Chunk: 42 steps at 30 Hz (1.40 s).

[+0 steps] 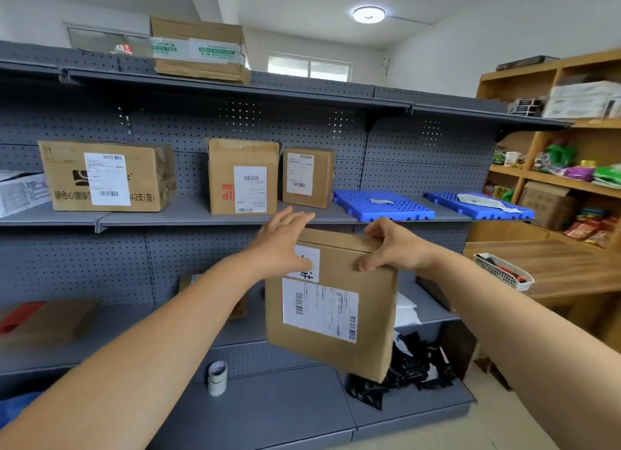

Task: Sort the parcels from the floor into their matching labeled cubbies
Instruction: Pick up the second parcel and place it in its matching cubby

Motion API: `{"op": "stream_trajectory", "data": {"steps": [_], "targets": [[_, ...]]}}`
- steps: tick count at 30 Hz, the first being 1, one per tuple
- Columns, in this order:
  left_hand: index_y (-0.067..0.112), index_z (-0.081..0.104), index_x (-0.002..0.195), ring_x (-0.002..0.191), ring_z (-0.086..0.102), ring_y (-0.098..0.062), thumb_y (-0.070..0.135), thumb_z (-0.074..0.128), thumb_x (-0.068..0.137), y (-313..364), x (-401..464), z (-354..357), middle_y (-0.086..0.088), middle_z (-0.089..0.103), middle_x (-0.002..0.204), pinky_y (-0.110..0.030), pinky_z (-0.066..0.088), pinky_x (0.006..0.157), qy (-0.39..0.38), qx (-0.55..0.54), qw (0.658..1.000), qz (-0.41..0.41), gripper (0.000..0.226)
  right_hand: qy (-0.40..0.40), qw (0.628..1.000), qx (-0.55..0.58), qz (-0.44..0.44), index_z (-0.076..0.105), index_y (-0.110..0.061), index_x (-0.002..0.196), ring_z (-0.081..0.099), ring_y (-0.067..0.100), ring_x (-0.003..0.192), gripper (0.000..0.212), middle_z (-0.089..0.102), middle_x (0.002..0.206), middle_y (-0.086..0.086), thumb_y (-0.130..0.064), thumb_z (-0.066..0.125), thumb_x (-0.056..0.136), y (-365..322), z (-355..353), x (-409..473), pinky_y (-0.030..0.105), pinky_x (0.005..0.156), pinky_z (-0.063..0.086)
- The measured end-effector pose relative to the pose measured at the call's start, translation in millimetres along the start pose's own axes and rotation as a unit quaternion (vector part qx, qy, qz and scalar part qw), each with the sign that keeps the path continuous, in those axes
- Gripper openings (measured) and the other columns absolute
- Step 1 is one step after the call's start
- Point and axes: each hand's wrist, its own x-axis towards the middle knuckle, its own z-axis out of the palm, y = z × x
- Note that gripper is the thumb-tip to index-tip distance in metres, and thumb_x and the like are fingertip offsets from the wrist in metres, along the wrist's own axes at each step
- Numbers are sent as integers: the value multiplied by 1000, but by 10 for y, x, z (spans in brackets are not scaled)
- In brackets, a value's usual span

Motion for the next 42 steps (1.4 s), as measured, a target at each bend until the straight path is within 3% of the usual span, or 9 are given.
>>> {"op": "stream_trajectory", "data": {"steps": [8, 12, 20, 27, 29, 32, 35, 40, 42], "targets": [[29, 13, 148, 135, 29, -15, 33, 72, 73, -122, 405, 21, 3, 23, 153, -27, 28, 106, -201, -41, 976, 68, 96, -50, 990, -135, -4, 38, -17, 130, 50, 17, 109, 80, 47, 125, 1, -15, 83, 63, -344, -32, 84, 28, 89, 47], [30, 18, 145, 127, 40, -15, 33, 74, 66, -174, 584, 95, 4, 33, 147, -34, 36, 106, -255, -51, 962, 78, 97, -62, 984, -168, 15, 37, -16, 130, 50, 17, 106, 79, 45, 121, 1, -10, 82, 66, -366, -20, 98, 27, 87, 47], [32, 36, 131, 110, 56, -14, 26, 76, 62, -322, 845, 333, 7, 48, 131, -43, 47, 98, -249, -230, 938, 77, 80, 128, 990, -28, 51, 25, -28, 146, 26, 23, 141, 92, 28, 153, 2, -28, 80, 71, 24, -69, -48, 42, 114, 27], [24, 44, 127, 98, 62, -22, 12, 67, 80, -542, 1113, 633, -4, 61, 114, -35, 49, 75, -250, -414, 875, -17, 54, 349, 911, 147, 165, 19, -28, 147, 47, 20, 116, 82, 34, 145, 3, -32, 69, 83, 502, 52, -495, 31, 94, 43], [22, 51, 121, 98, 60, -24, 16, 67, 81, -569, 1179, 771, -4, 65, 109, -33, 45, 71, -245, -452, 856, -50, 44, 370, 893, 190, 171, 17, -22, 148, 48, 13, 103, 77, 38, 139, 1, -25, 64, 87, 614, 136, -592, 24, 88, 41], [13, 56, 118, 97, 62, -30, 16, 67, 80, -538, 1266, 987, -12, 68, 107, -34, 47, 75, -247, -503, 824, -83, 39, 389, 871, 219, 204, 18, -23, 148, 40, 22, 128, 77, 28, 153, 6, -27, 64, 87, 799, 260, -723, 36, 104, 34], [7, 59, 112, 91, 63, -31, 20, 67, 80, -403, 1343, 1169, -15, 68, 103, -35, 48, 72, -269, -515, 809, -91, 35, 386, 858, 236, 242, 16, -30, 148, 35, 26, 136, 80, 28, 154, 4, -34, 65, 85, 958, 358, -860, 39, 102, 32], [12, 62, 83, 69, 57, -23, 24, 61, 85, 38, 1433, 1453, -5, 66, 68, -32, 44, 60, -327, -513, 788, -94, 13, 370, 850, 257, 272, 27, -27, 143, 56, 16, 106, 65, 57, 124, 1, -25, 61, 87, 1111, 391, -1130, 33, 84, 39], [14, 61, 79, 71, 56, -23, 25, 60, 86, 264, 1451, 1566, -5, 62, 70, -34, 43, 66, -342, -523, 774, -104, 14, 375, 843, 272, 273, 35, -25, 137, 60, 14, 98, 59, 61, 113, 0, -21, 62, 85, 1166, 371, -1233, 28, 73, 45]]}}
